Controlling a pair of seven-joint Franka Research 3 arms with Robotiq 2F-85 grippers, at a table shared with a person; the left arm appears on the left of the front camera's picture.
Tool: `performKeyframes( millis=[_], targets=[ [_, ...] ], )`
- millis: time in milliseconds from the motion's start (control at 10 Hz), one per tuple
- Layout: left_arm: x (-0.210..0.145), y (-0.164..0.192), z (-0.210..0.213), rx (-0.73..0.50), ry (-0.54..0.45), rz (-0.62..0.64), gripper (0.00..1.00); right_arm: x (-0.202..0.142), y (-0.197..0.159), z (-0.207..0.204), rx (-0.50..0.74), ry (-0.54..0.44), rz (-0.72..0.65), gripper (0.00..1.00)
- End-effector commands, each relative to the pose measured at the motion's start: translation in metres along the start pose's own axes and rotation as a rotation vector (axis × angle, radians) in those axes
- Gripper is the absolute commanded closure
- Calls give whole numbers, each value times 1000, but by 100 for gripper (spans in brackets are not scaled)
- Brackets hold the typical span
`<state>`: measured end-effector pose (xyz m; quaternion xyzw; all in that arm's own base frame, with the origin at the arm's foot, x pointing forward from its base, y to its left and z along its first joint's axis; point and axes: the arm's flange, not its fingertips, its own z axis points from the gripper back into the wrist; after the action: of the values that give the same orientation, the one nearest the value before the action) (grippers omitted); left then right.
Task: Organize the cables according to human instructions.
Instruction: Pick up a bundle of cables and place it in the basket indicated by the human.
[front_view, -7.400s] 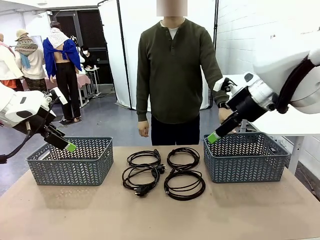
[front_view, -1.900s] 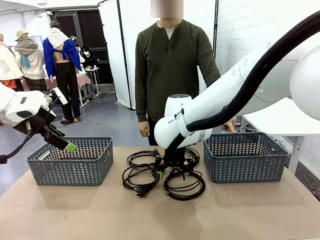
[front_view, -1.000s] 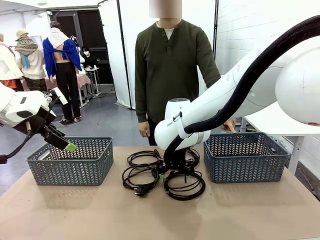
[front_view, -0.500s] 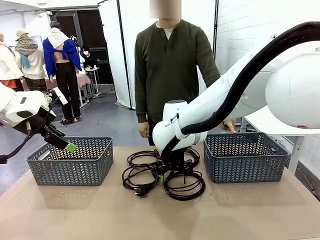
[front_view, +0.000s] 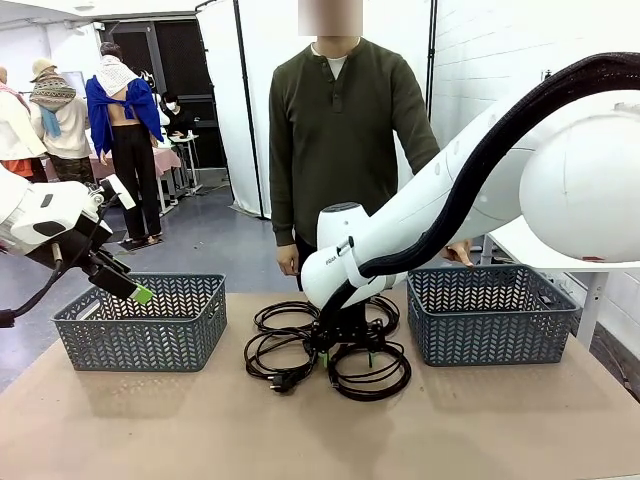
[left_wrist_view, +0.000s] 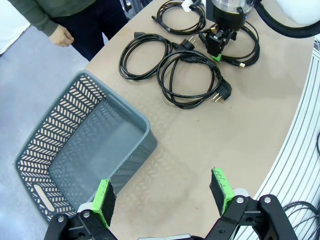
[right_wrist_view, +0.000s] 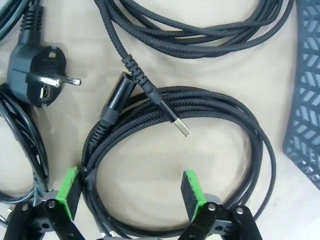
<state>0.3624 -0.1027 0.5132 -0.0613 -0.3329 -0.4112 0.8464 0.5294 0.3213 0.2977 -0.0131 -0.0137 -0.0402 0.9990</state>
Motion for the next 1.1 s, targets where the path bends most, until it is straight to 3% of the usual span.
performKeyframes(
  millis=[0, 100, 200, 900, 1000],
  targets=[
    [-1, 1, 0, 1, 0, 5, 0, 7, 8, -2, -37, -8, -26, 0],
    [-1, 1, 0, 1, 0, 5, 0, 7, 10, -4, -38, -15, -25, 0],
    [-1, 1, 0, 1, 0, 5, 0, 5, 12, -7, -28, -14, -24, 9],
    [-1, 1, 0, 1, 0, 5, 0, -6, 21, 4, 57, 0, -24, 94],
    [-1, 1, 0, 1, 0, 5, 0, -9, 22, 8, 65, -3, -22, 100]
  ],
)
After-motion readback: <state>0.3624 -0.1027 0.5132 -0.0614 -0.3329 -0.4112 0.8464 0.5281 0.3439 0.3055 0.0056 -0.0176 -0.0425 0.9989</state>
